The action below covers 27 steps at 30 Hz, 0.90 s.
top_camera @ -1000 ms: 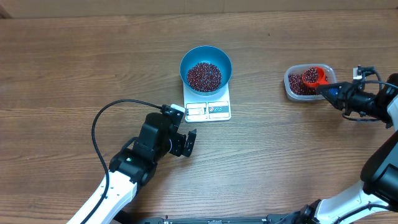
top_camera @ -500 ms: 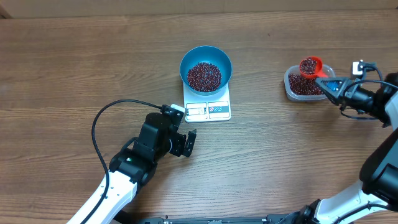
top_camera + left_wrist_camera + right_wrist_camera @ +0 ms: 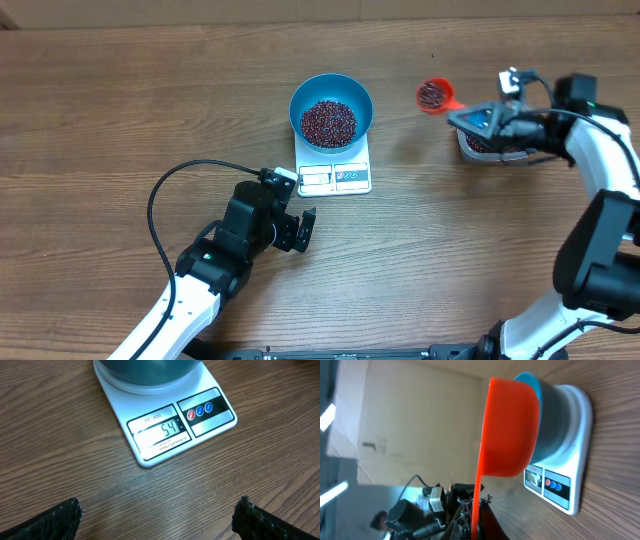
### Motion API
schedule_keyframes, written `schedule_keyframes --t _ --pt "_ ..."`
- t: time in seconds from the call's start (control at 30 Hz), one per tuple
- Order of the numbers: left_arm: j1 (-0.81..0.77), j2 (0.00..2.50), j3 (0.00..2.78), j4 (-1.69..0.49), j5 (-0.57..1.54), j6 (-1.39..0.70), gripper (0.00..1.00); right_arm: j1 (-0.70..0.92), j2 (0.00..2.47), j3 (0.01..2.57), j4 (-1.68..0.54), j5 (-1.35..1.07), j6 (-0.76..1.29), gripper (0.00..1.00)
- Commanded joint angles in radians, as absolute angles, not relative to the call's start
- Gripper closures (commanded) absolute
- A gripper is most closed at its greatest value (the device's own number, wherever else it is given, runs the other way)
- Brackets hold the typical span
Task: Scoop item into bowl and weigh 150g on scale
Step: 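Lift the filled scoop and carry it over the blue bowl, then tip the scoop with the right gripper to pour beans into the bowl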
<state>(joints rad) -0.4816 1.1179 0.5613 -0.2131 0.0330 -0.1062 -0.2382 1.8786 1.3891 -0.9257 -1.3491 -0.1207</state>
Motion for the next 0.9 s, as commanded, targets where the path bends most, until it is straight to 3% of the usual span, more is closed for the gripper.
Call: schedule_keyframes --t 0.0,0.5,0.87 --pt "-0.477 1.124 0.557 -0.213 0.026 -0.12 0.01 -0.161 1.882 1.467 -0.916 -1.282 -0.046 0.96" --pt "-0.477 1.124 0.557 -0.213 0.026 -0.12 0.0 0.149 1.882 1.633 -0.885 -0.841 0.096 0.96" --pt "-0.477 1.124 0.557 -0.213 0.026 -0.12 0.0 0.379 1.882 1.633 -0.823 -0.266 0.103 0.96"
